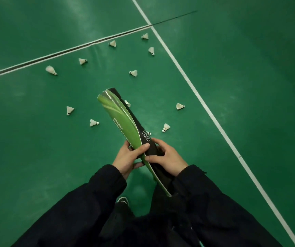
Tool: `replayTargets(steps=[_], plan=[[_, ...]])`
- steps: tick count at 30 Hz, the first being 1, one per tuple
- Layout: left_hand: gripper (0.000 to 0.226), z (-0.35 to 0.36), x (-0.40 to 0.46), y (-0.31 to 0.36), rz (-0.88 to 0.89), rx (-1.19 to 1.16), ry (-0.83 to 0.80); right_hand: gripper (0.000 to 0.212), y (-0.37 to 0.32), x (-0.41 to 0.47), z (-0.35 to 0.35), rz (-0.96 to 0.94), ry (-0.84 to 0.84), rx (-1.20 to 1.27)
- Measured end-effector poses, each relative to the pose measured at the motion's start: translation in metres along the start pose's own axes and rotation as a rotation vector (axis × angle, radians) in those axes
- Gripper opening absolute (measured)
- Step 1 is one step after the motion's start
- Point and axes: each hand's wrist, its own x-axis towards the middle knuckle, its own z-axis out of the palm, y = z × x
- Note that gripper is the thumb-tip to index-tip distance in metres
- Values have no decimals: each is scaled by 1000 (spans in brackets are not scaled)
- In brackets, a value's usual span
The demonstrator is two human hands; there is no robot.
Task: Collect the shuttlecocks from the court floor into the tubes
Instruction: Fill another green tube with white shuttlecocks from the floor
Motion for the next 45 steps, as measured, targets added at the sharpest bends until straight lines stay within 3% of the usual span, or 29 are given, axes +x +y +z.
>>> replayTargets(steps=[3,8,10,16,21,24,26,28,30,32,34,38,41,45], plan=[[51,8,90,-13,8,-36,143,48,29,95,-42,56,-43,42],[51,-12,250,-65,68,-128,348,19,143,270,-112,119,288,-48],[56,-32,309,-98,102,-169,388,20,205,338,-129,156,356,-102],[38,-87,447,-197,212,-226,372,42,356,489,-146,193,452,-306],[42,-122,505,-247,247,-227,373,73,443,570,-140,199,437,-363],[47,-140,501,-261,226,-298,458,53,456,571,-118,237,471,-349],[49,-151,493,-266,213,-347,500,33,450,560,-97,106,493,-279],[49,-163,490,-270,211,-394,537,18,432,555,-75,-133,431,-247],[57,-170,489,-271,220,-453,576,12,410,562,-57,-396,314,-383],[67,-177,486,-271,245,-495,604,10,393,580,-40,-626,153,-680],[61,-184,478,-272,272,-498,633,10,384,600,-25,-726,-55,-1041],[50,-198,462,-277,292,-509,683,8,393,622,-18,-718,-269,-1515],[56,-202,461,-279,307,-549,662,19,403,622,-34,-550,-334,-1566],[61,-198,465,-280,323,-585,599,21,422,611,-54,-422,-233,-1463]])
